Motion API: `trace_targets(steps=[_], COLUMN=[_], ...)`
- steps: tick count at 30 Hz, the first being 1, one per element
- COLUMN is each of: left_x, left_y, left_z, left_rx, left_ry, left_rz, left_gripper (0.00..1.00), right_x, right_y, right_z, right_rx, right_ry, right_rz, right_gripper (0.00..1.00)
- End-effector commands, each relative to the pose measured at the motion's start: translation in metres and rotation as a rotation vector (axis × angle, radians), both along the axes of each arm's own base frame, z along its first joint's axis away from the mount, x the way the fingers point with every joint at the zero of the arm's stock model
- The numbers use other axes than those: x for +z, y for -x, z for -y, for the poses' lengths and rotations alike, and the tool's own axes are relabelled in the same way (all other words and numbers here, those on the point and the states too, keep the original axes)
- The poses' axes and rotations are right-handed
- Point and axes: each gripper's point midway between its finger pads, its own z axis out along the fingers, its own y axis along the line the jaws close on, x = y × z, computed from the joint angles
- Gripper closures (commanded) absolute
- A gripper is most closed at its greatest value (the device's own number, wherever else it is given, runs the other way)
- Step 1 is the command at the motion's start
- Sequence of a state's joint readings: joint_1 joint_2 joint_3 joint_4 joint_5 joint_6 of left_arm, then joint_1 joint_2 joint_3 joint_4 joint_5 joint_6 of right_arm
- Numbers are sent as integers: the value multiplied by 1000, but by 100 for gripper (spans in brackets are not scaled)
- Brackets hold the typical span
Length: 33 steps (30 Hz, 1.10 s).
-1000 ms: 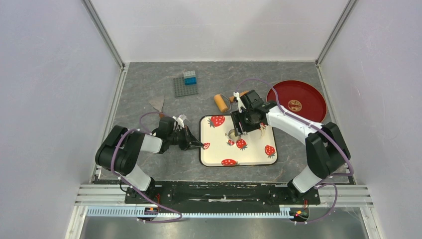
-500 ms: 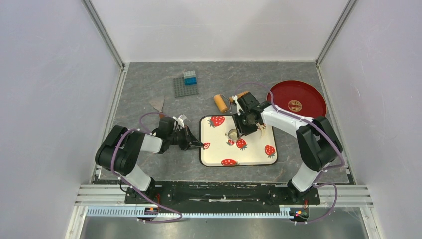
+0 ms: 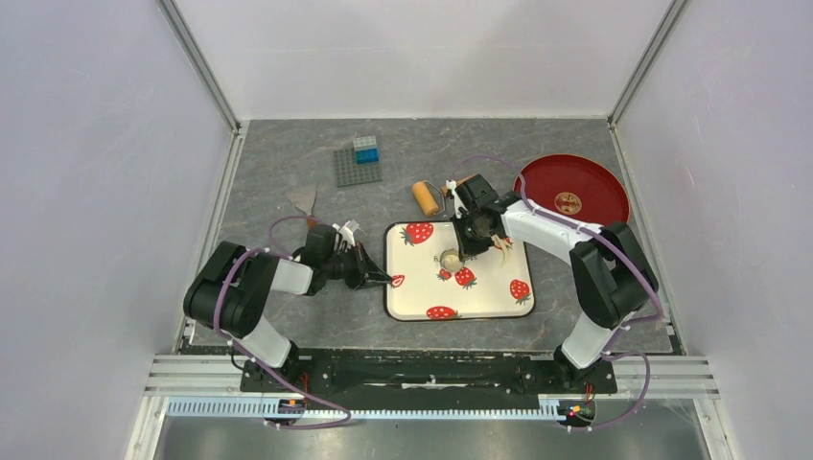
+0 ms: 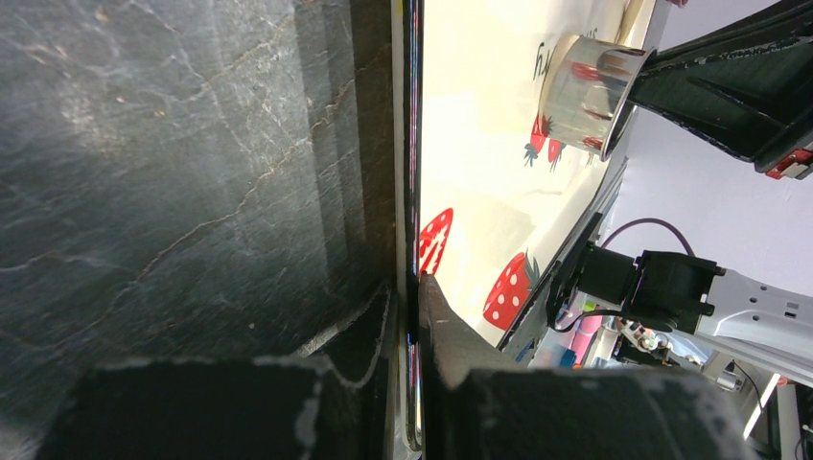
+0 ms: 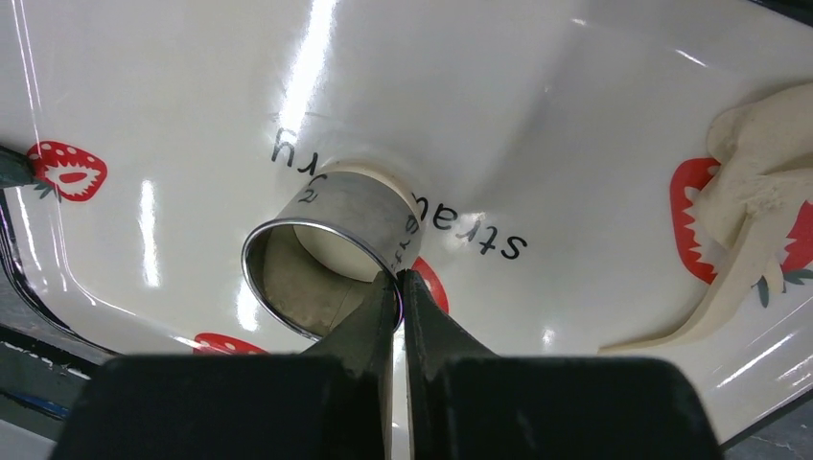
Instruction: Roll out the dumpling wrappers from the dough
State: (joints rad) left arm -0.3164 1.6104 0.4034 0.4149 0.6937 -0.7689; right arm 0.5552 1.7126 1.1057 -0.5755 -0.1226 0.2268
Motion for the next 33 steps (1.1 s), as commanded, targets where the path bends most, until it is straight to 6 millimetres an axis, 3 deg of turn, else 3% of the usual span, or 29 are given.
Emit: trace_targets(steps=[1,8,14,23,28,33], left_x=[-38,-39,-38,-38,-38,-38], left_y=[15,15,15,15,16,15], left_z=[-20,-20,-20,-20,-20,-20], left_rx=[56,57,55,55,55,57], left_ry=[-142,-143,-138,-138,-137,-136], left_rz=[-90,-92,-89,-88,-88,-86], left_gripper=[98,98,98,98,98,98], right_x=[33,67,81,96,89,65], right_y=[-15,-27,-44,-115,-155,-174], right_z=[-4,-6,-4,35,62,81], right_rx=[-3,-7,-18,-117,-180,-221], right_ry=[-22,-38,-64,-95,-61,-29], right_rz=[84,150,175,196,185,137], right_gripper=[99,100,100,100,100,100])
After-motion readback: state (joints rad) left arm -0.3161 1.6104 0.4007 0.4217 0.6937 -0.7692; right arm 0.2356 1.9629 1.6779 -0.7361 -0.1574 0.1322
